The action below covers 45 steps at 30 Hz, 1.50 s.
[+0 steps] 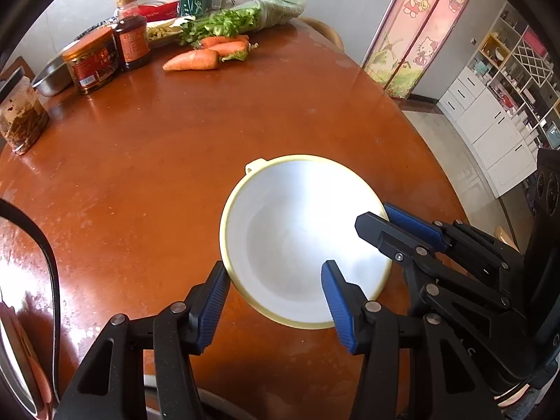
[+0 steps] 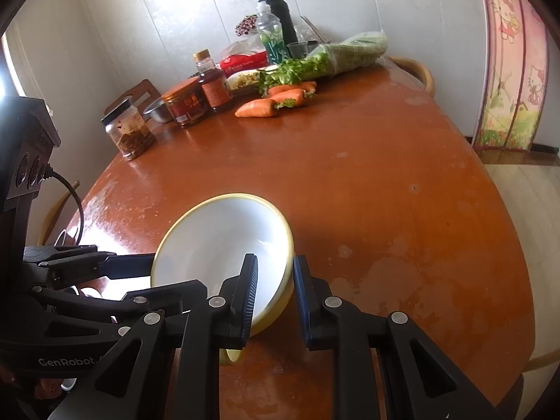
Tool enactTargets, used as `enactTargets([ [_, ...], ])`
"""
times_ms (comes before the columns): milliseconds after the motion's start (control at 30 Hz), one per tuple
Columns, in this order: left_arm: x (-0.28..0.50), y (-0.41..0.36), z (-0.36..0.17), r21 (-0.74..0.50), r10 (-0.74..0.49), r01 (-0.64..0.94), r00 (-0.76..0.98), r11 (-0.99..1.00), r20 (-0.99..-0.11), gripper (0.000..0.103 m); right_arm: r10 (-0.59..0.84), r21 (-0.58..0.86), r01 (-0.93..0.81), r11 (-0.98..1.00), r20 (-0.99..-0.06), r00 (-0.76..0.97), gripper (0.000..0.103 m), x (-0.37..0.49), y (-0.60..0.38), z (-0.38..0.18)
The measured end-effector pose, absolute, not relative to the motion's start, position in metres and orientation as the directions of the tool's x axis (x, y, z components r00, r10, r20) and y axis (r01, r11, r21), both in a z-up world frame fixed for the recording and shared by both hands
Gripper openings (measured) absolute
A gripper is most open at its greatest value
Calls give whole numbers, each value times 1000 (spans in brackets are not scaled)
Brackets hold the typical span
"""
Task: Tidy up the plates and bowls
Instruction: 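Carry the yellow bowl over the steel bowl stack and lower it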
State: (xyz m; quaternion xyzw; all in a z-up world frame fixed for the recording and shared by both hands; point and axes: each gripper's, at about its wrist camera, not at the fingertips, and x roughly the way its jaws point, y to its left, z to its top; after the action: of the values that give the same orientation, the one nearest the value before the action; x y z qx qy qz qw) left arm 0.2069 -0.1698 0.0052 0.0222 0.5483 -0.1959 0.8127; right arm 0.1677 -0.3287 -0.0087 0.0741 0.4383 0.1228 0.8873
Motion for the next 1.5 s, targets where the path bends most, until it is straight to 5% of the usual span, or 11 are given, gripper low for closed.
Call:
enactTargets([
  [1033, 133, -55, 79, -193, -296, 236, 570, 953, -766, 55, 379, 187, -345, 920, -650, 658, 24, 118, -225, 64],
  [1500, 108, -14, 68, -201, -277, 191, 598, 961, -752, 55, 398, 147, -411, 900, -663, 634, 25, 96, -172, 62],
])
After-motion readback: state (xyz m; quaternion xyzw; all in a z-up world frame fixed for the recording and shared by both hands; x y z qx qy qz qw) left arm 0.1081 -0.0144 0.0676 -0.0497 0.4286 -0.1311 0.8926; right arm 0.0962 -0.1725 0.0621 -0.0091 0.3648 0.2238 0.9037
